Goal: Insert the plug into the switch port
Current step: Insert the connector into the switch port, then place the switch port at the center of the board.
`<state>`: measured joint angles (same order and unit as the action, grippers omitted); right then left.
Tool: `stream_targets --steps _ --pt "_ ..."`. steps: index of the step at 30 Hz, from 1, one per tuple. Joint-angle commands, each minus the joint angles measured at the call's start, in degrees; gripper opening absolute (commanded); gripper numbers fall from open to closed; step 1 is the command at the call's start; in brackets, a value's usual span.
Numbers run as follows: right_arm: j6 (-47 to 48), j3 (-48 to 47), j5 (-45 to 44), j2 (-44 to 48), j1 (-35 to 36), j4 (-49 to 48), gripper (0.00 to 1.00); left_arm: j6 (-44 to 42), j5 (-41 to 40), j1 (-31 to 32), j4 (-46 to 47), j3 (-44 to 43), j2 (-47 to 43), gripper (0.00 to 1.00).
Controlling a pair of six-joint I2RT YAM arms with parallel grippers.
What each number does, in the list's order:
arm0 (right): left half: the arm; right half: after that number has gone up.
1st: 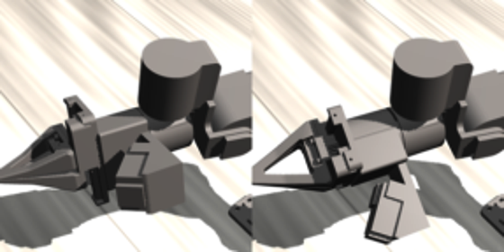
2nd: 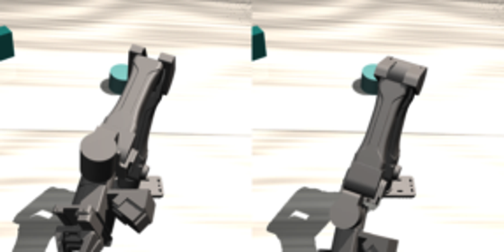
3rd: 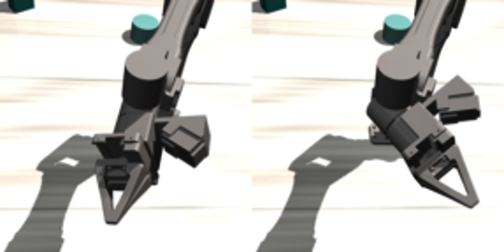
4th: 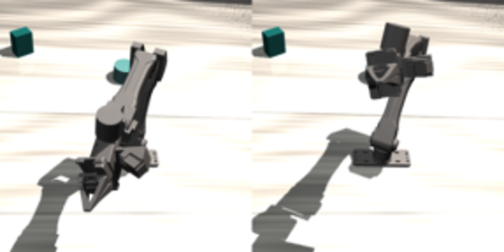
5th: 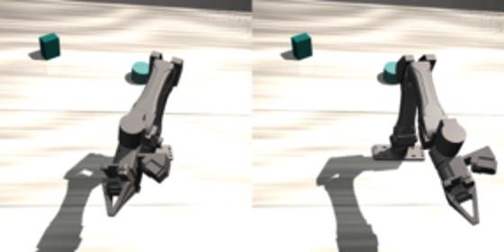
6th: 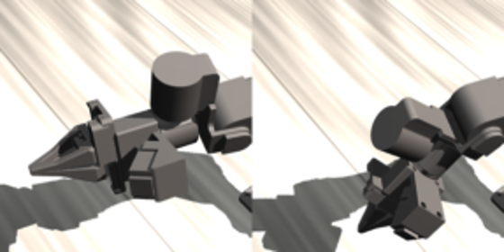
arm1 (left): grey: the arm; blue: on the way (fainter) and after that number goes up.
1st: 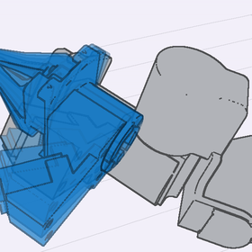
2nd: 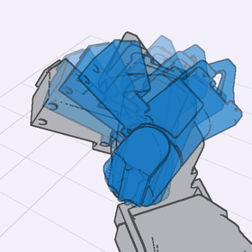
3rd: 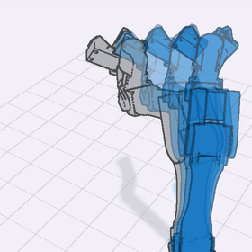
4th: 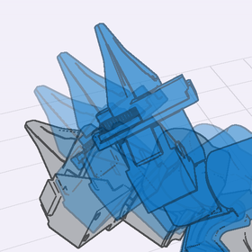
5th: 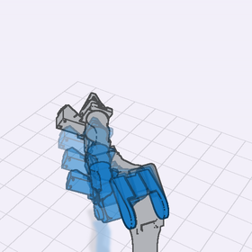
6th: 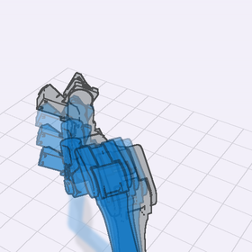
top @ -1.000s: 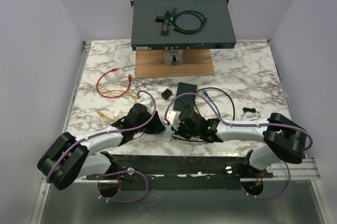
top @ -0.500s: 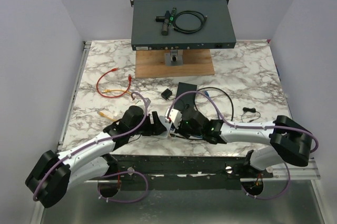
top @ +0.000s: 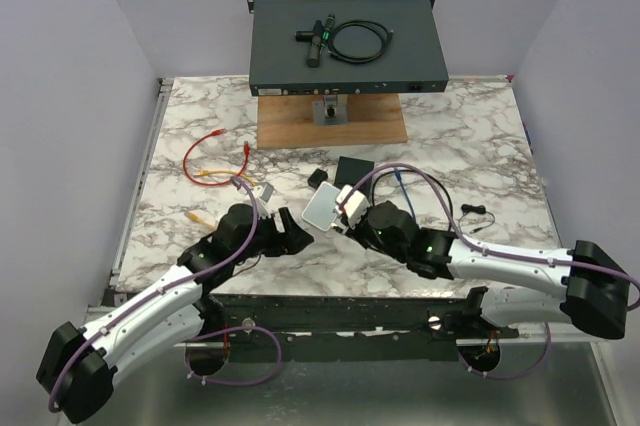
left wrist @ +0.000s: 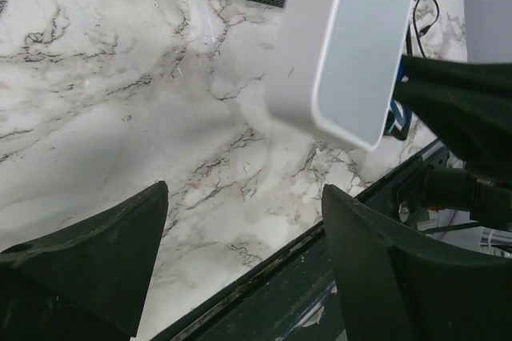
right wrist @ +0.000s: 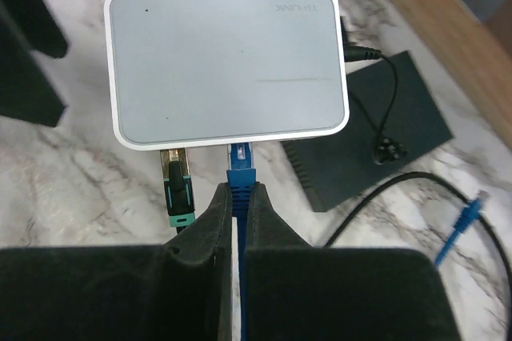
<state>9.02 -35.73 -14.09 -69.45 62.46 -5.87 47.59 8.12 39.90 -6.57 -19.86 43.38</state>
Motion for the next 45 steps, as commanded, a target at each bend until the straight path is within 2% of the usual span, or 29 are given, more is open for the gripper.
stream_targets --steps 1,10,22,33,45 --pt "-0.4 -0.8 -13.8 3.8 0.2 0.8 0.01 0.0 -1.5 0.4 -4.2 -0.9 -3.5 0.77" --pt "-1.6 -0.2 -26.6 6.4 -2.9 2.4 0.01 -0.5 -1.2 0.3 -5.8 0.2 -8.0 0.78" --pt "-4.5 -0.9 -27.5 5.5 -15.7 1.6 0.01 -0.7 -0.6 0.3 -6.7 2.5 -13.0 0.79" --pt "-5.6 -0.4 -25.7 -5.6 -27.6 -10.5 0.01 -1.1 -0.6 0.3 -7.8 3.3 -15.4 0.8" --pt "-7.7 -4.8 -25.0 -18.8 -37.0 -20.2 0.01 -1.1 -1.0 0.2 -9.0 3.4 -15.8 0.8"
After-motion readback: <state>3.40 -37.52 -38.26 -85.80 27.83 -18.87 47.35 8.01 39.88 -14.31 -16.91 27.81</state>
